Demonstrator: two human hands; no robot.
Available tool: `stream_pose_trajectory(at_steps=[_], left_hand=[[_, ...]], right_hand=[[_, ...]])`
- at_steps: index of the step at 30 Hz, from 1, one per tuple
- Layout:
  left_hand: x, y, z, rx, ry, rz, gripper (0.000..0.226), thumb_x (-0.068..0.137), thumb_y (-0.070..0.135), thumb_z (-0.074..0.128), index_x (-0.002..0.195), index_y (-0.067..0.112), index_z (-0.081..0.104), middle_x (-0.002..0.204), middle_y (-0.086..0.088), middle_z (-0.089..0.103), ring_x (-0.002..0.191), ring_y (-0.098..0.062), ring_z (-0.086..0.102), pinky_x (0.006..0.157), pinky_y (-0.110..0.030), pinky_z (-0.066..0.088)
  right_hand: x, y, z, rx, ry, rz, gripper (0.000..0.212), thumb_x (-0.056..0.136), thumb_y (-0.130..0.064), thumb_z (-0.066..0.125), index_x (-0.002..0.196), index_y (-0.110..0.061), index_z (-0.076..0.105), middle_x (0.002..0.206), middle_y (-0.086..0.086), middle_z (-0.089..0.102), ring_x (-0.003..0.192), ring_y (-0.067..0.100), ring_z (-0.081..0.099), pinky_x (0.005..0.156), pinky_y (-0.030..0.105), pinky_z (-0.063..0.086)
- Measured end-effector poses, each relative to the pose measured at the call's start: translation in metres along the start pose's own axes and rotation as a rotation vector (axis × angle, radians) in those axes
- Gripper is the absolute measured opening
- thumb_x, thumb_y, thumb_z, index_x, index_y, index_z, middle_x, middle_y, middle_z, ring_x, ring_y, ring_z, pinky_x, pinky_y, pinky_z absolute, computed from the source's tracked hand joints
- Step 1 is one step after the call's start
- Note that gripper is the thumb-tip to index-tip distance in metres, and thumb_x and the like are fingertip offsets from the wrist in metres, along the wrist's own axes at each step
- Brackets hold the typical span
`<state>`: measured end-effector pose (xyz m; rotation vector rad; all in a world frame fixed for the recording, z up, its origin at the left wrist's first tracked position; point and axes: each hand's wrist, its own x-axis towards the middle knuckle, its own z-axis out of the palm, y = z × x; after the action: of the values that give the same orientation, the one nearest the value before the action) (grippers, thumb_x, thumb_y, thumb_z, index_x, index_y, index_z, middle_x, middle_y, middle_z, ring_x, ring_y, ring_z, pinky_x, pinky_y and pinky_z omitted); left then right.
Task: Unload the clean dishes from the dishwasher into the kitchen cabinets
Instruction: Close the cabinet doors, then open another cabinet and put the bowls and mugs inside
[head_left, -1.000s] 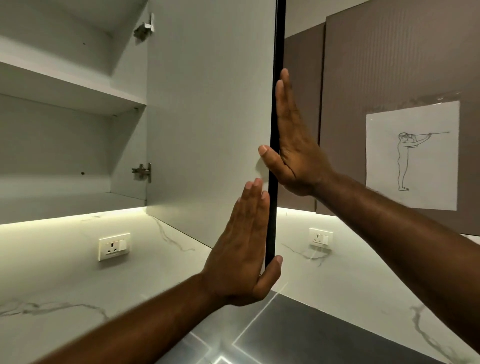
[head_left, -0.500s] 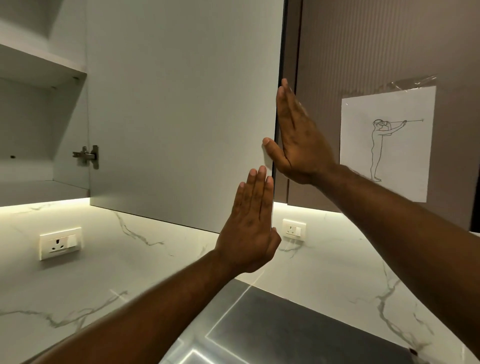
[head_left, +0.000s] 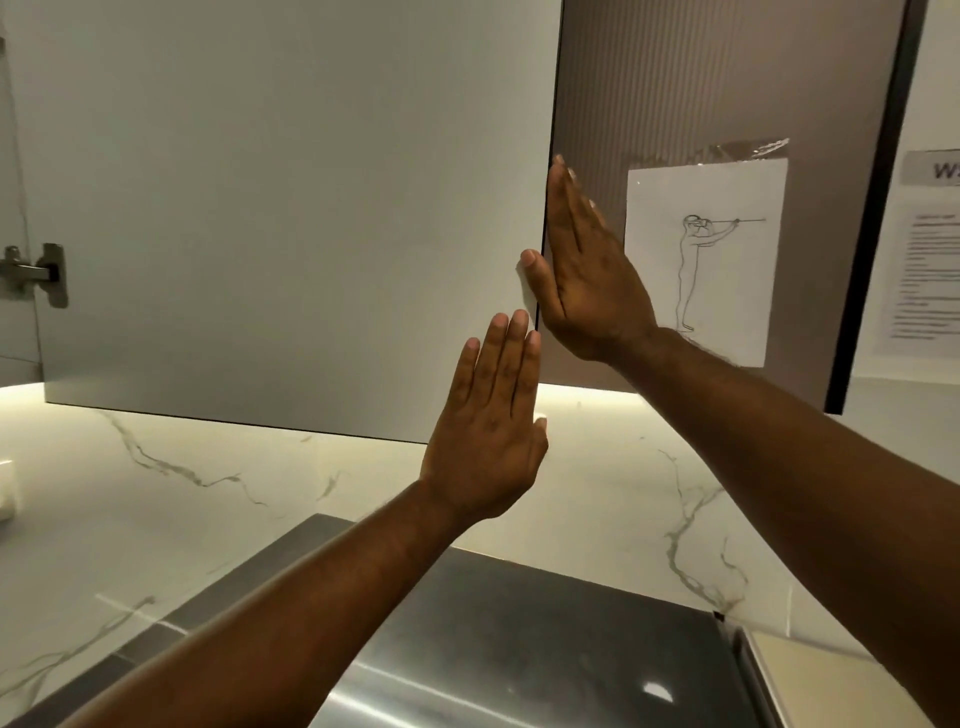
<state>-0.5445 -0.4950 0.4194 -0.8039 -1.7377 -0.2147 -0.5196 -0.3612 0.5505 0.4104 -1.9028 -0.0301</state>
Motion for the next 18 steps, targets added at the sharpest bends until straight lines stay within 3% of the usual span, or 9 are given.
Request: stream_pose_trajectory(at_steps=[5,10,18], left_hand=[[-0.007,0.007,-0.003,-0.060,0.011,-0.025,0.076,0.097,0.038,0.050,0.154,0.001,0.017,0.163,-0.017,0.008,0.151,-0.033,0.003,0.123,-0.045,0.000],[-0.046,0.024,-0.002,-0.229,-0.058,-0.013,0.079,0.096,0.041,0.039,0.155,0.001,0.005,0.163,-0.018,-0.003,0.151,-0.033,-0.004,0.123,-0.049,0.004],[-0.143,0.079,0.000,-0.517,-0.286,0.084,0.085,0.092,0.038,0.042,0.153,-0.006,0.002,0.161,-0.023,-0.007,0.150,-0.035,-0.008,0.122,-0.051,0.005]], right_hand=[[-0.032,-0.013,-0.006,-0.079,-0.100,0.070,0.069,0.100,-0.046,0.018,0.155,-0.006,0.004,0.164,0.009,0.004,0.151,0.019,0.002,0.122,0.041,0.010],[-0.084,-0.031,-0.023,-0.122,-0.160,0.162,0.066,0.101,-0.042,0.027,0.155,-0.008,0.009,0.163,0.008,0.007,0.151,0.019,0.005,0.122,0.039,0.010],[-0.226,-0.041,-0.057,-0.186,-0.222,0.435,0.062,0.102,-0.038,0.029,0.154,-0.008,0.013,0.163,0.007,0.011,0.151,0.018,0.007,0.122,0.032,0.007]])
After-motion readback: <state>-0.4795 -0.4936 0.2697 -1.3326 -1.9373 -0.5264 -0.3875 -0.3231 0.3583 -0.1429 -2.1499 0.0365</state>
